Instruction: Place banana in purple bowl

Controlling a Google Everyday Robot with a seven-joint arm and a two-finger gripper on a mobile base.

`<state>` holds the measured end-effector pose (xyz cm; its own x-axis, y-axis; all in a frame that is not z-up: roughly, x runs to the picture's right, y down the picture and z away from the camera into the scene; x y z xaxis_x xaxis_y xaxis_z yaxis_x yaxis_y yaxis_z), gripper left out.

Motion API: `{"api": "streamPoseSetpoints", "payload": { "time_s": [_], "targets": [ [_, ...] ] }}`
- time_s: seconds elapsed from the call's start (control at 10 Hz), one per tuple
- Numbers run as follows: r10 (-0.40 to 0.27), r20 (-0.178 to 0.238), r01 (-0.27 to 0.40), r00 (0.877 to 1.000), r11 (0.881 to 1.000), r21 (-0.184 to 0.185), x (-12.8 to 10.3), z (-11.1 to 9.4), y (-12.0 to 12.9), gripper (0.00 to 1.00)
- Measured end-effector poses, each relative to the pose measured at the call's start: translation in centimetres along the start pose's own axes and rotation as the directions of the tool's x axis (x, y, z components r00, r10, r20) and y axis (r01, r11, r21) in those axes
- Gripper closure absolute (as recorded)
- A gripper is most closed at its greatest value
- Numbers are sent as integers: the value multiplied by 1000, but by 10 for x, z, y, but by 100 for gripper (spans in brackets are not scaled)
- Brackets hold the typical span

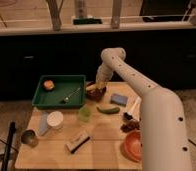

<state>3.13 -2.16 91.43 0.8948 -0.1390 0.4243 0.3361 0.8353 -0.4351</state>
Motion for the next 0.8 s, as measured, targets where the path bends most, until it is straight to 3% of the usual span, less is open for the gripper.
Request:
{"api": "streamPoseSetpoints", "payload": {
  "time_s": [0.8],
  "targets": [
    [-6,5,6,1000,1000,0,3,1,-1,20]
  ]
}}
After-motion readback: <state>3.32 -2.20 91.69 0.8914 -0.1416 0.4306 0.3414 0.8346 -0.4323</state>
